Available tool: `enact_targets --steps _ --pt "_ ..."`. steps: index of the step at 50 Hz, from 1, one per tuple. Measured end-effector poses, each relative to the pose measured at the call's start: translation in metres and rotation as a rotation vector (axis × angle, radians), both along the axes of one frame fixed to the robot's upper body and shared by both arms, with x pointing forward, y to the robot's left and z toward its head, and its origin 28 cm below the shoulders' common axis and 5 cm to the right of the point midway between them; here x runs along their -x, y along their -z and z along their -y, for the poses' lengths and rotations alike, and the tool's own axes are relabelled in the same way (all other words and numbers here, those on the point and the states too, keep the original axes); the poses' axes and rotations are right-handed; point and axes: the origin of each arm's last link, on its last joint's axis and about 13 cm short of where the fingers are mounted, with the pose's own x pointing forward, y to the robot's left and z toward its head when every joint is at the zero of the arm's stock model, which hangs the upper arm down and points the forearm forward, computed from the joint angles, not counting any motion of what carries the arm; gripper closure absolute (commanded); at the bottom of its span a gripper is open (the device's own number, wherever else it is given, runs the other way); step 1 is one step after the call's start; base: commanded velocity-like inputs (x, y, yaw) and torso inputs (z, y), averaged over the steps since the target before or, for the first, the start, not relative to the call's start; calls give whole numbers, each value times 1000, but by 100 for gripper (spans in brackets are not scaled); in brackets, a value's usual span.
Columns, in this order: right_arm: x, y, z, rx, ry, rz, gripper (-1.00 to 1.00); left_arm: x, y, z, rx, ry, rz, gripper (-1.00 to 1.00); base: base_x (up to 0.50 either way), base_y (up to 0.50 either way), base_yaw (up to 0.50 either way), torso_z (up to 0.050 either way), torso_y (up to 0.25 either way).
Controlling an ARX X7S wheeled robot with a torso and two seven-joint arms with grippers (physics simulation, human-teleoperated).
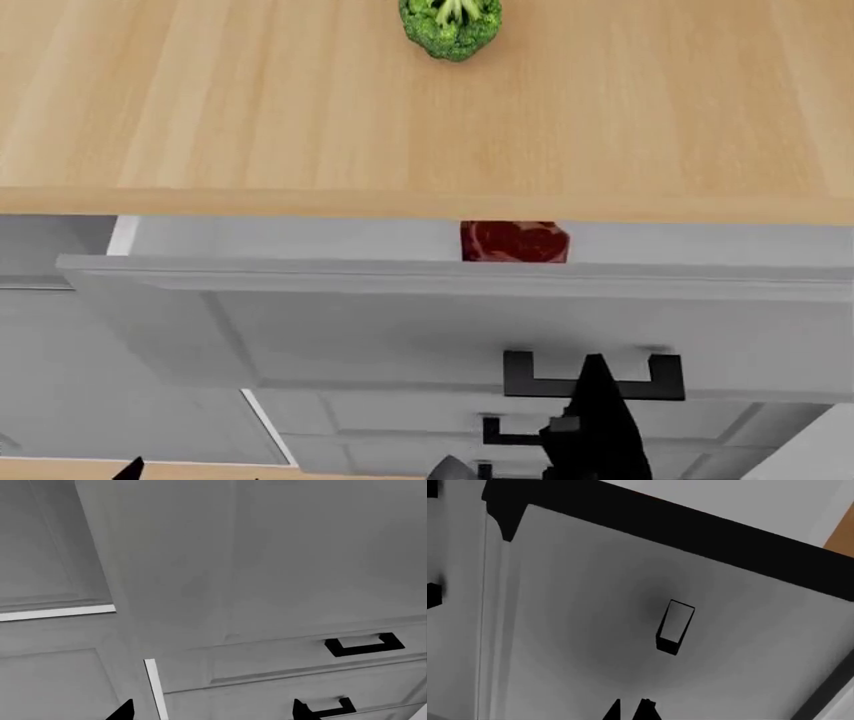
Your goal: Open the right drawer.
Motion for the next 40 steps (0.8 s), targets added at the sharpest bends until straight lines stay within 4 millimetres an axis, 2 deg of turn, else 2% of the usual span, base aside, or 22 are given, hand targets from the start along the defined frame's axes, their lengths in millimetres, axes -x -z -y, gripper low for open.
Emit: enact_targets --steps 40 --pt "0 0 0 7 -2 3 100 0 1 0 1 3 -1 -100 -207 0 0 0 1"
